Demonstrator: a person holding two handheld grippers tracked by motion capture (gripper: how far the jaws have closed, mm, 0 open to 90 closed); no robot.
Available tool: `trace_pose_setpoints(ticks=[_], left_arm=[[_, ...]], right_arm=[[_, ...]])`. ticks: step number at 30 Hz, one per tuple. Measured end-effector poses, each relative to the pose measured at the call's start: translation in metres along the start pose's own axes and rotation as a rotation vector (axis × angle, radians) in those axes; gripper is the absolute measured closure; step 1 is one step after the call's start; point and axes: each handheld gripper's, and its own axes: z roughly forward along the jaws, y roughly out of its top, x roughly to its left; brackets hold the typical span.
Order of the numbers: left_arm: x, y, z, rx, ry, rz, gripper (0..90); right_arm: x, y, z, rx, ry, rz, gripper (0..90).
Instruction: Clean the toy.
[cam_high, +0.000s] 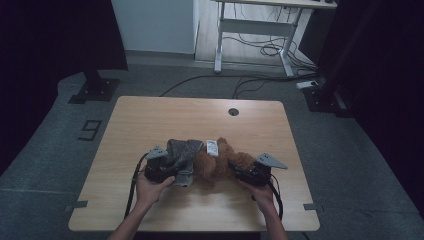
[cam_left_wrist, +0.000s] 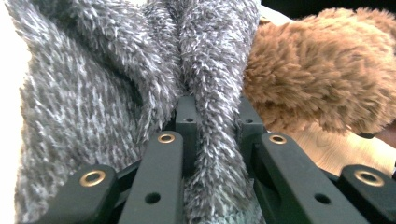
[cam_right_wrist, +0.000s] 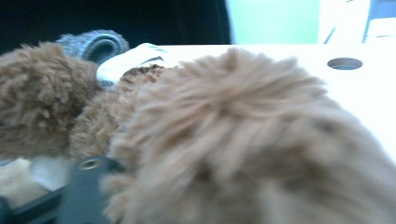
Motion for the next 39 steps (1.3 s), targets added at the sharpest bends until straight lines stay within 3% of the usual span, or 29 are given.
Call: trace_pose_setpoints(ticks=[2,6,11,15,19,22,23,24,25,28,29,30,32,36,39], left_arm=[[0.000,-0.001,-0.001,-0.005,-0.007,-0.004,76.4],[-0.002,0.005,-0.006,-0.005,-0.022,-0.008,75.6],[-0.007,0.021,-0.014,-0.016,0.005,0.008,75.1],[-0.019,0.037,-0.015,-0.040,-0.004,0.028,75.0],[-0.042,0.054,-0.002,-0.039,-0.025,0.080,74.9],[-0.051,0.058,0.010,-0.033,-0.038,0.086,74.9],[-0.053,0.057,0.026,0.007,-0.046,0.080,74.8],[-0.053,0.057,0.026,0.007,-0.046,0.080,74.7],[-0.049,0.051,0.038,0.029,-0.060,0.054,74.7],[-0.042,0.042,0.040,0.018,-0.064,0.032,74.7],[-0.034,0.036,0.036,0.014,-0.064,0.012,74.6],[-0.034,0.036,0.036,0.014,-0.064,0.012,74.6],[-0.017,0.026,0.025,0.012,-0.036,-0.014,74.7],[0.001,0.016,0.012,0.000,-0.079,-0.072,75.3],[0.007,0.011,-0.003,-0.013,-0.072,-0.061,75.4]], right_arm=[[0.001,0.000,0.001,0.009,-0.028,-0.010,45.6],[0.001,-0.004,-0.001,0.044,-0.046,-0.054,52.9],[-0.003,-0.008,0.000,0.061,-0.065,-0.053,54.9],[-0.004,-0.010,0.000,0.057,-0.063,-0.049,55.2],[-0.004,-0.011,-0.001,0.053,-0.061,-0.061,55.3],[-0.004,-0.011,-0.001,0.051,-0.062,-0.059,55.3],[-0.003,-0.012,-0.001,0.049,-0.062,-0.061,55.2],[-0.003,-0.012,-0.001,0.049,-0.062,-0.061,55.2],[-0.004,-0.012,-0.002,0.049,-0.063,-0.063,55.3],[-0.005,-0.013,-0.002,0.054,-0.068,-0.063,55.3],[-0.006,-0.014,-0.002,0.055,-0.063,-0.057,55.3],[-0.006,-0.014,-0.002,0.055,-0.063,-0.057,55.3],[-0.007,-0.015,-0.001,0.056,-0.062,-0.059,55.5],[-0.006,-0.015,-0.002,0.057,-0.050,-0.066,55.4],[-0.006,-0.016,-0.002,0.061,-0.044,-0.078,55.5]])
